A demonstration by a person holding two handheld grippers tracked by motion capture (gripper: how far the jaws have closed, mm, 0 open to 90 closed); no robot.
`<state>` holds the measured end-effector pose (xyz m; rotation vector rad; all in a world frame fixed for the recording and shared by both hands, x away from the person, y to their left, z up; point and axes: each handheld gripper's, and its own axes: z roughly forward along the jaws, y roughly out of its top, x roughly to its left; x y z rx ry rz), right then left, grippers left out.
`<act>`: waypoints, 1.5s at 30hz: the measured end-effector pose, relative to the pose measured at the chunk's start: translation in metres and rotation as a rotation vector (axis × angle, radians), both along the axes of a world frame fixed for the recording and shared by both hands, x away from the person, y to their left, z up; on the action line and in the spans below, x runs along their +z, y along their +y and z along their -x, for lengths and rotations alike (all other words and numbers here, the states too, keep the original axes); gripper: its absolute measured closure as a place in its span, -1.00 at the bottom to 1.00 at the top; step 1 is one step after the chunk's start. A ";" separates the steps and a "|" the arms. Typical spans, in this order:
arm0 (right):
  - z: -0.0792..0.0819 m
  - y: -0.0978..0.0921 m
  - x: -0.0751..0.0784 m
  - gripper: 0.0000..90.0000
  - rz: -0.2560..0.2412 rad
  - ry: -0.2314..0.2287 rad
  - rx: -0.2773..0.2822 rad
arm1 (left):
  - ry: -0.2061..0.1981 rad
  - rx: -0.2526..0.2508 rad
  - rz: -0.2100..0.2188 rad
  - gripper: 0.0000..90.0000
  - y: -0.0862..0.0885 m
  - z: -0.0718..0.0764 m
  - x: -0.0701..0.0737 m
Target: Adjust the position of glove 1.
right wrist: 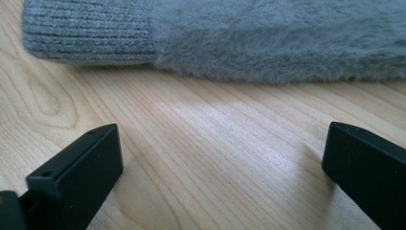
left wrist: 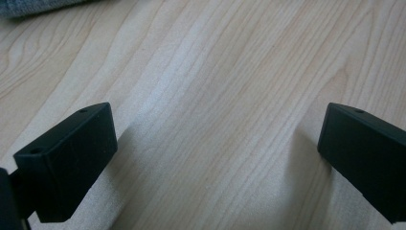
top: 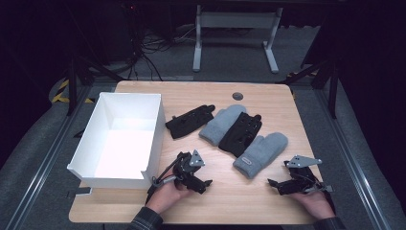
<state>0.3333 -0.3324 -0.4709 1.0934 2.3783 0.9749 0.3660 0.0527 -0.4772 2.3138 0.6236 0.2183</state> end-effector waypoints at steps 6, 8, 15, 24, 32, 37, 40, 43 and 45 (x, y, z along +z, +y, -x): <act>0.001 -0.002 0.002 -0.90 -0.002 0.007 0.002 | -0.003 -0.019 0.002 -1.00 0.003 0.001 0.000; 0.001 -0.004 0.005 -0.75 -0.010 0.016 0.010 | -0.006 -0.041 -0.001 -1.00 0.005 0.001 0.000; 0.001 -0.012 0.021 -0.54 -0.033 -0.019 -0.016 | -0.006 -0.059 -0.001 -1.00 0.008 0.001 0.000; -0.006 -0.008 0.034 0.00 -0.071 -0.035 -0.015 | -0.008 -0.088 -0.006 -1.00 0.012 0.001 0.000; -0.020 0.002 0.043 0.56 -0.094 -0.033 0.025 | -0.012 -0.090 -0.001 -0.99 0.015 0.003 -0.001; -0.030 0.006 0.044 0.88 -0.091 -0.027 0.038 | -0.007 -0.092 0.002 -0.99 0.015 0.003 -0.001; -0.040 0.009 0.044 1.00 -0.089 -0.028 0.036 | -0.005 -0.093 0.000 -0.99 0.015 0.003 -0.001; -0.049 0.012 0.042 1.00 -0.081 -0.023 0.033 | -0.005 -0.092 -0.002 -0.99 0.015 0.003 -0.001; -0.055 0.014 0.040 1.00 -0.077 -0.020 0.034 | -0.007 -0.095 -0.007 -0.99 0.015 0.002 0.000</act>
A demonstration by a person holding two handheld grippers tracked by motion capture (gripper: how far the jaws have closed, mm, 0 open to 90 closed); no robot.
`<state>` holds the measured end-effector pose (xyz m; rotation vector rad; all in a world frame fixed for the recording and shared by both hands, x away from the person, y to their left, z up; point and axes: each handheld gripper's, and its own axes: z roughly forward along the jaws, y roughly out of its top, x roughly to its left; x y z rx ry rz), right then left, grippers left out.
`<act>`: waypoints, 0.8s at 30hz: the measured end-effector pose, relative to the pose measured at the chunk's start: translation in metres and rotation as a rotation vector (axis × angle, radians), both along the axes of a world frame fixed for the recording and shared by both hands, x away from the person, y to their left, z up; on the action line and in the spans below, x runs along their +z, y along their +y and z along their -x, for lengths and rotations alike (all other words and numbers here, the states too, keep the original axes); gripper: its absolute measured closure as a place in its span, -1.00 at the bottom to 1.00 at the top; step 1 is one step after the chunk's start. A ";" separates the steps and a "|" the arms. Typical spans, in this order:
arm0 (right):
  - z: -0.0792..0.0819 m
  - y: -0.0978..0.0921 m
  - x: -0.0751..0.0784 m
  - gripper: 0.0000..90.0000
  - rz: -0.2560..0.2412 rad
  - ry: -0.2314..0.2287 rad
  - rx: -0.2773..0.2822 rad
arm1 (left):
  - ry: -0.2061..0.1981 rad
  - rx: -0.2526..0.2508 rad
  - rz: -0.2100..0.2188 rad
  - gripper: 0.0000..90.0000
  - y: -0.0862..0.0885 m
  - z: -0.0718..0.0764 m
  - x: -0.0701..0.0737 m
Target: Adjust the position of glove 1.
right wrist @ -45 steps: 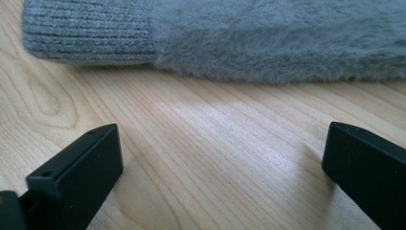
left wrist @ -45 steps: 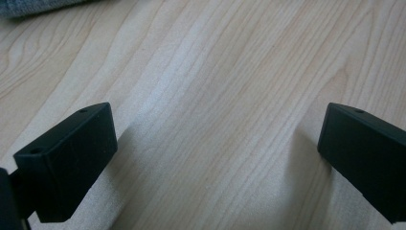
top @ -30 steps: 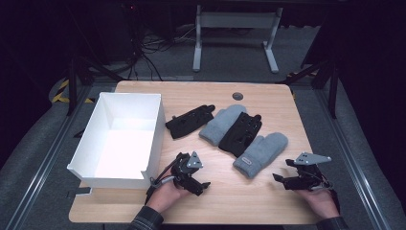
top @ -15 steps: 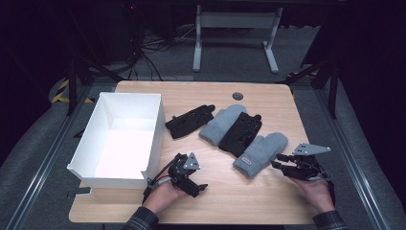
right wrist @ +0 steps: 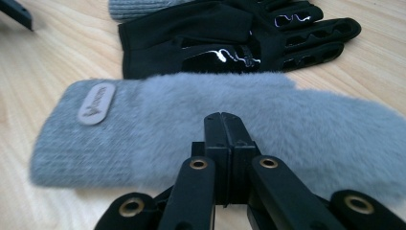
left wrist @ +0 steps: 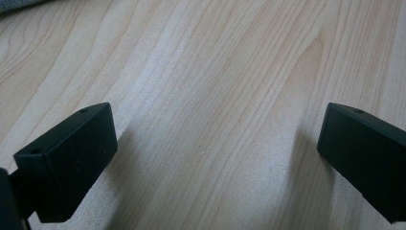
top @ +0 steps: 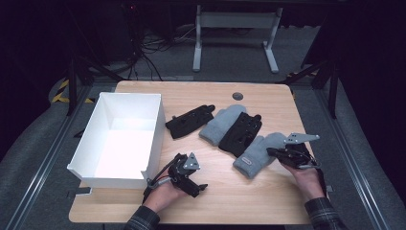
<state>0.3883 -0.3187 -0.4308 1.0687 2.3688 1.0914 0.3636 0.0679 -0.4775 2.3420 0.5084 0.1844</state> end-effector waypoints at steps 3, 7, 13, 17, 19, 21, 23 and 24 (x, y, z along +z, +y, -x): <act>-0.008 0.003 -0.005 1.00 0.022 0.016 -0.001 | 0.002 -0.001 0.001 -0.99 0.000 0.000 0.000; -0.013 0.007 -0.014 1.00 0.057 0.048 0.005 | 0.002 -0.001 0.001 -0.99 0.000 0.000 0.000; -0.012 0.008 -0.018 1.00 0.059 0.063 0.022 | 0.003 0.003 0.006 -0.99 -0.001 0.000 0.000; -0.010 0.009 -0.018 1.00 0.050 0.072 0.046 | 0.002 0.006 0.006 -0.99 -0.001 0.000 0.000; -0.008 0.010 -0.018 1.00 0.057 0.070 0.061 | 0.003 0.005 0.006 -0.99 -0.001 0.000 0.000; -0.006 0.011 -0.019 1.00 0.055 0.071 0.073 | 0.002 0.007 0.005 -0.99 -0.001 0.000 0.000; -0.004 0.012 -0.019 1.00 0.046 0.078 0.081 | 0.003 0.008 0.005 -0.99 -0.001 0.000 0.000; -0.004 0.012 -0.019 1.00 0.046 0.078 0.081 | 0.003 0.008 0.005 -0.99 -0.001 0.000 0.000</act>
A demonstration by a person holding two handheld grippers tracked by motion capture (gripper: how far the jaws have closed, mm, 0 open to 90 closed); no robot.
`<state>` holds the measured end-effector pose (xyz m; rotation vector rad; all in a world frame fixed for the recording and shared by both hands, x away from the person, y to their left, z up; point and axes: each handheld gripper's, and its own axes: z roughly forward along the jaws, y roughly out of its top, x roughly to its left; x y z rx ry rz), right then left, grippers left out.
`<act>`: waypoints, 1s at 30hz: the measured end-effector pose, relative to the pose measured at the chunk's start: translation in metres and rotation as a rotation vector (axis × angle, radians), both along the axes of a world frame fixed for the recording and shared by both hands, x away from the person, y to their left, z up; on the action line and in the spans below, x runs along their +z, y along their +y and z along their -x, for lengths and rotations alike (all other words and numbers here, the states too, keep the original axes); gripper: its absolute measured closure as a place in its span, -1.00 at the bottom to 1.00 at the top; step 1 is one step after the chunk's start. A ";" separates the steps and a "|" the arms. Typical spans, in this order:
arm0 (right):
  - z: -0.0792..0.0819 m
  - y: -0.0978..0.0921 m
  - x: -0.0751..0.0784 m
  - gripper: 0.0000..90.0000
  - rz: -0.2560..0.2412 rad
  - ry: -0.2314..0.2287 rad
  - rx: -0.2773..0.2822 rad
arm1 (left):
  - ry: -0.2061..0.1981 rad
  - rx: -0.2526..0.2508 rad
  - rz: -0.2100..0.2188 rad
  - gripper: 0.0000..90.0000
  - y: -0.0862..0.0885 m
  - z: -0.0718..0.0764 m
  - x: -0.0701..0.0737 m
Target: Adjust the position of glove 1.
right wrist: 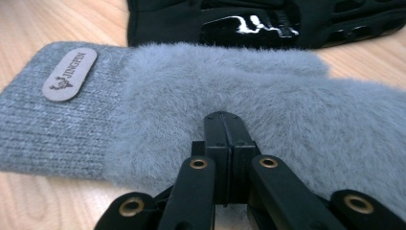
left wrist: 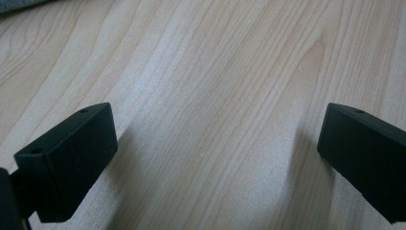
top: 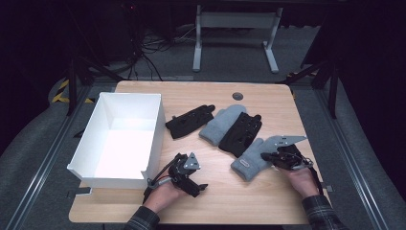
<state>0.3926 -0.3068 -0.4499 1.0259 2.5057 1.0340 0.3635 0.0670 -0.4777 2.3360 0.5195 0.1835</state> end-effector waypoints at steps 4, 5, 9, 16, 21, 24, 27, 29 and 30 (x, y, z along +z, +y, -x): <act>0.005 0.004 0.000 1.00 0.001 0.008 0.020 | 0.000 0.000 0.000 -0.99 0.000 0.000 0.000; 0.007 0.005 0.000 1.00 -0.002 0.009 0.023 | 0.000 0.000 0.000 -0.99 0.000 0.000 0.000; 0.014 0.013 0.000 1.00 0.011 0.011 0.053 | 0.000 0.000 0.000 -0.99 0.000 0.000 0.000; 0.023 0.029 0.001 1.00 0.020 0.014 0.098 | 0.000 0.000 0.000 -0.99 0.000 0.000 0.000; 0.027 0.038 0.001 1.00 0.027 0.015 0.119 | 0.000 0.000 0.000 -0.99 0.000 0.000 0.000; 0.031 0.047 0.001 1.00 0.029 0.019 0.140 | 0.000 0.000 0.000 -0.99 0.000 0.000 0.000; 0.033 0.051 0.001 1.00 0.032 0.020 0.156 | 0.000 0.000 0.000 -0.99 0.000 0.000 0.000; 0.036 0.056 0.001 1.00 0.032 0.021 0.169 | 0.000 0.000 0.000 -0.99 0.000 0.000 0.000; 0.037 0.058 0.001 1.00 0.030 0.023 0.178 | 0.000 0.000 0.001 -0.99 0.000 0.000 0.000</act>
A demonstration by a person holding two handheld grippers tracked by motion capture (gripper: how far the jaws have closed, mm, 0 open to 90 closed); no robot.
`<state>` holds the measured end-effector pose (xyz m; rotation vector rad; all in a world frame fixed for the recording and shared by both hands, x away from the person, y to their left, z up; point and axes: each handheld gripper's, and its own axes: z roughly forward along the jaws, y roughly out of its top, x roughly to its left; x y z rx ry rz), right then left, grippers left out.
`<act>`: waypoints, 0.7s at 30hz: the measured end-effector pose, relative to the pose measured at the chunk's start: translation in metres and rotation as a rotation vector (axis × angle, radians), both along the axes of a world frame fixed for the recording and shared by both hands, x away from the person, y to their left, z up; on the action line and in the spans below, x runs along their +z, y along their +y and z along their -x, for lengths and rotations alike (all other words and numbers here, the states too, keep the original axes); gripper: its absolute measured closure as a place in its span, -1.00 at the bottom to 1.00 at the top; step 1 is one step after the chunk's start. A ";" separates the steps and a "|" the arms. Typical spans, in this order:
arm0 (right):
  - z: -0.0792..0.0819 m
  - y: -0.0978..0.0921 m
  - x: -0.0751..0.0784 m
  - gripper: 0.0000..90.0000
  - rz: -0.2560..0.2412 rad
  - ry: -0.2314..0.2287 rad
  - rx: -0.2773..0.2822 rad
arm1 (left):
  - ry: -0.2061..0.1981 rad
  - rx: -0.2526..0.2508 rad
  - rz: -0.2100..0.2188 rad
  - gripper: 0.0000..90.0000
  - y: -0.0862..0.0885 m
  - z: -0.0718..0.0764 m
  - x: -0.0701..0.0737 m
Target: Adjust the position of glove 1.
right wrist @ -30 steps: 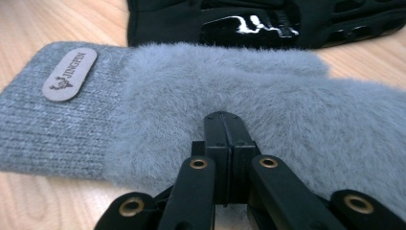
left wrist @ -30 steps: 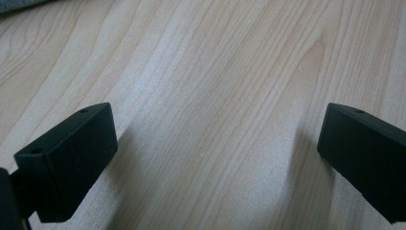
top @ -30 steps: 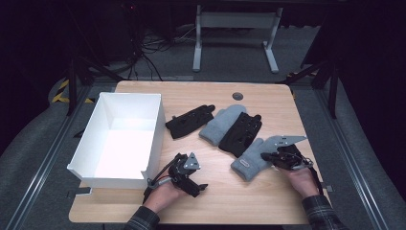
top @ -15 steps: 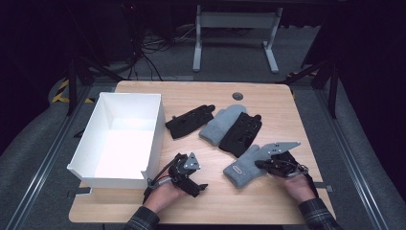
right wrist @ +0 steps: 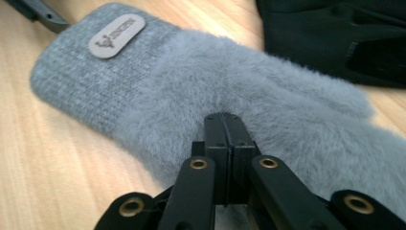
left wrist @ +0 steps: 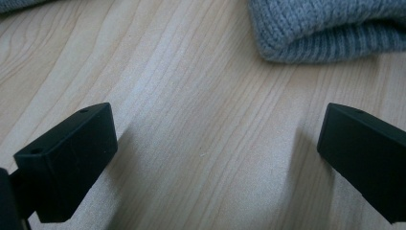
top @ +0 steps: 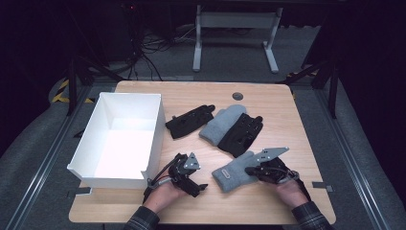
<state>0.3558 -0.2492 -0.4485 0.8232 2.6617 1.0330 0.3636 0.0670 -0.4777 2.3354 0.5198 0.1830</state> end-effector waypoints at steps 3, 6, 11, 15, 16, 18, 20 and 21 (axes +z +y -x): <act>0.003 0.004 0.000 1.00 0.000 0.001 0.018 | 0.000 0.001 0.001 -0.99 0.000 0.000 0.000; 0.005 0.008 0.000 1.00 0.000 0.001 0.031 | 0.001 0.007 0.002 -0.99 0.000 0.000 0.000; 0.005 0.001 0.008 1.00 -0.023 -0.013 0.019 | 0.022 0.026 -0.017 -0.83 -0.003 0.002 0.006; 0.005 -0.011 0.015 1.00 -0.043 -0.040 -0.010 | 0.044 0.023 0.009 -0.67 -0.002 0.004 0.015; 0.004 -0.014 0.017 1.00 -0.048 -0.044 -0.019 | 0.043 0.022 0.024 -0.65 -0.002 0.005 0.018; 0.003 -0.021 0.021 1.00 -0.057 -0.057 -0.044 | 0.044 0.018 0.061 -0.58 -0.002 0.007 0.025; 0.002 -0.031 0.025 1.00 -0.067 -0.072 -0.074 | 0.048 0.011 0.074 -0.40 -0.003 0.008 0.028; 0.002 -0.035 0.027 1.00 -0.069 -0.078 -0.088 | 0.039 -0.009 0.087 -0.28 -0.004 0.009 0.035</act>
